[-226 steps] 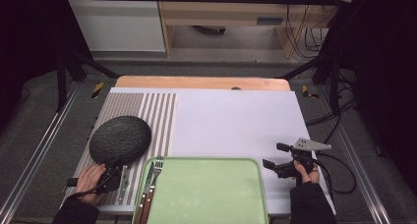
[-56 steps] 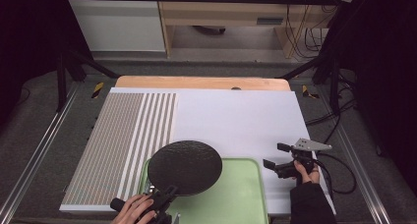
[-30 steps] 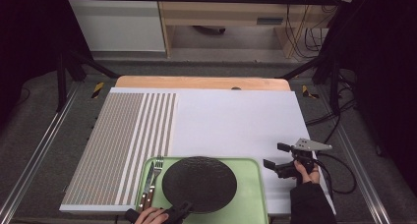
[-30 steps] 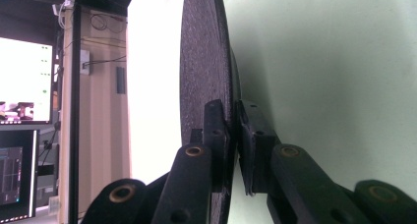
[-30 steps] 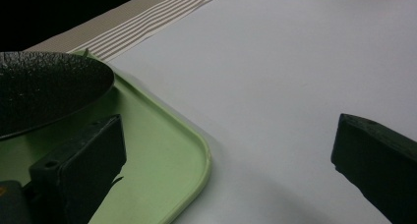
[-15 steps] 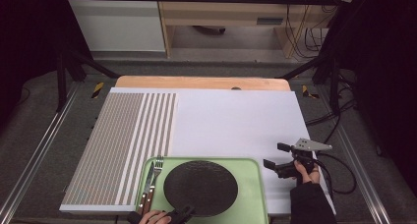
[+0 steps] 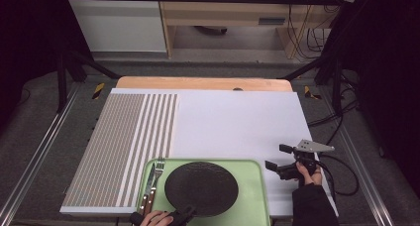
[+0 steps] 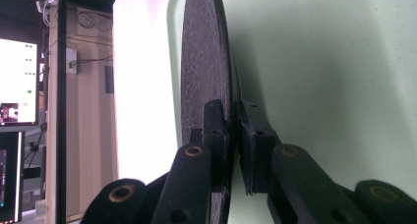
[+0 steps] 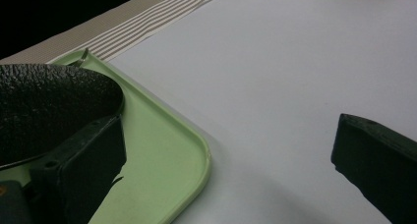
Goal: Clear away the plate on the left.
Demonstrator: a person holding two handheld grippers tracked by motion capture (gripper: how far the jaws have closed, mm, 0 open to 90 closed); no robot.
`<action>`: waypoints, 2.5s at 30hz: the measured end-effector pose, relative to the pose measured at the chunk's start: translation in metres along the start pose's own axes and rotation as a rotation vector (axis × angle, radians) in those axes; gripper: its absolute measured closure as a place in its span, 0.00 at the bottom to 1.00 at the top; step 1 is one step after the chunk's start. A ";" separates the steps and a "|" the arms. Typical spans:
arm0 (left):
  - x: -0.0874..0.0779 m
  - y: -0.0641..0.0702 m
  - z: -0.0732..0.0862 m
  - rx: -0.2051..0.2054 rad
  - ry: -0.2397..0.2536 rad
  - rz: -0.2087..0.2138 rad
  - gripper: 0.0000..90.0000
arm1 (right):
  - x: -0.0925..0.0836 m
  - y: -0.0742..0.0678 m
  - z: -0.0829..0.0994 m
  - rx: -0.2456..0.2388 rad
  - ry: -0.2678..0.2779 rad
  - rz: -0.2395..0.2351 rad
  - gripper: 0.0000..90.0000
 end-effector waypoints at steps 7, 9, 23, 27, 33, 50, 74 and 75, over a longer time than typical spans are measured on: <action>0.004 0.004 -0.001 0.007 -0.006 0.001 0.91 | 0.000 -0.001 0.000 0.002 -0.001 -0.002 0.00; 0.005 0.006 -0.001 0.006 -0.006 0.007 0.92 | 0.000 0.000 0.000 0.001 0.000 -0.001 0.00; 0.006 0.018 0.003 -0.057 -0.002 0.079 0.92 | 0.000 0.000 0.000 0.001 0.001 -0.002 0.00; 0.007 0.025 0.005 -0.075 -0.012 0.112 0.88 | 0.000 0.000 0.000 0.001 0.001 -0.001 0.00; 0.012 0.034 0.003 -0.082 -0.014 0.154 0.85 | 0.000 -0.001 0.000 0.003 0.000 -0.003 0.00; 0.022 0.051 -0.003 -0.099 -0.013 0.225 0.76 | -0.001 -0.001 -0.001 0.004 0.004 -0.003 0.00; 0.019 0.034 -0.005 -0.378 0.081 0.261 0.36 | 0.000 -0.001 0.000 0.003 0.002 -0.002 0.00; 0.019 0.031 -0.005 -0.395 0.086 0.263 0.34 | 0.000 -0.001 0.000 0.002 0.001 -0.003 0.00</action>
Point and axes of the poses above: each handheld gripper's, and its own axes: x roughly forward along the jaws, z roughly out of its underside, y roughly to its right, the point moved 9 cm from there along x, roughly forward along the jaws, and after that the axes turned 7 degrees about x, right-handed, at the moved point
